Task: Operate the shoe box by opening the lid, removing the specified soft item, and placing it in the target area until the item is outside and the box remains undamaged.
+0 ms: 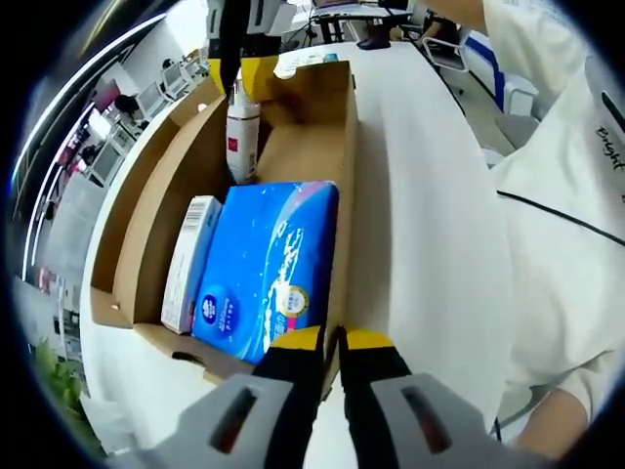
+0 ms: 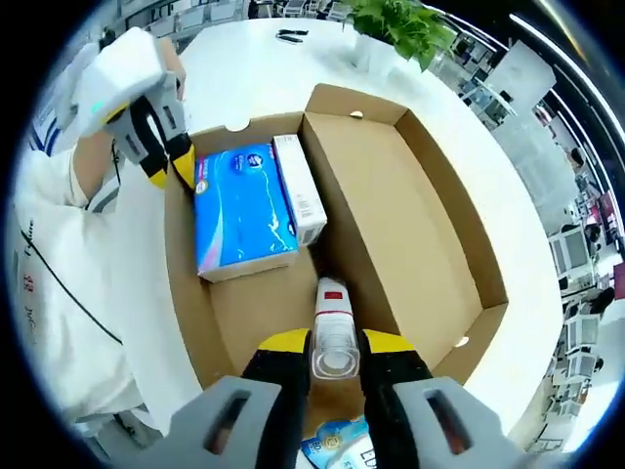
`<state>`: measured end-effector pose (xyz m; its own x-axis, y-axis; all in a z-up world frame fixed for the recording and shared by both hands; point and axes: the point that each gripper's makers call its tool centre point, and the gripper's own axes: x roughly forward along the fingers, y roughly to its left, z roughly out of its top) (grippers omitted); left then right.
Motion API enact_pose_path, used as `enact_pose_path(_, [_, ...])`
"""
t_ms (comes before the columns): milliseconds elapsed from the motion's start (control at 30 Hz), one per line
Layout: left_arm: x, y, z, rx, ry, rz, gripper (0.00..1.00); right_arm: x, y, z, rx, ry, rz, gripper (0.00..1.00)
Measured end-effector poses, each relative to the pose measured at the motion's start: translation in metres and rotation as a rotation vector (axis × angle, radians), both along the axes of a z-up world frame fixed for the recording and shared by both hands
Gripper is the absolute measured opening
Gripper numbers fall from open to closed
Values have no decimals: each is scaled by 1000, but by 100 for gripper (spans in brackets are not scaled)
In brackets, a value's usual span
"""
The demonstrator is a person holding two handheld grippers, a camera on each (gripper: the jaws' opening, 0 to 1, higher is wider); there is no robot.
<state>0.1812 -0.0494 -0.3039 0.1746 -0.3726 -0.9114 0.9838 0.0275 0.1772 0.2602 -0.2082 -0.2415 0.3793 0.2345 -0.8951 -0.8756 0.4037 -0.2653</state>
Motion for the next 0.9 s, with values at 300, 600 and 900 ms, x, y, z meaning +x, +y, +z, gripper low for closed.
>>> enact_pose_path(300, [0, 0, 0, 0, -5, -6, 6, 18, 32, 3, 67, -31, 33, 18])
enact_pose_path(600, [-1, 1, 0, 0, -14, -9, 6, 34, 33, 7, 247, -201, 43, 19])
enact_pose_path(900, [-1, 1, 0, -1, -12, -4, 6, 38, 40, 18, 493, -411, 65, 19])
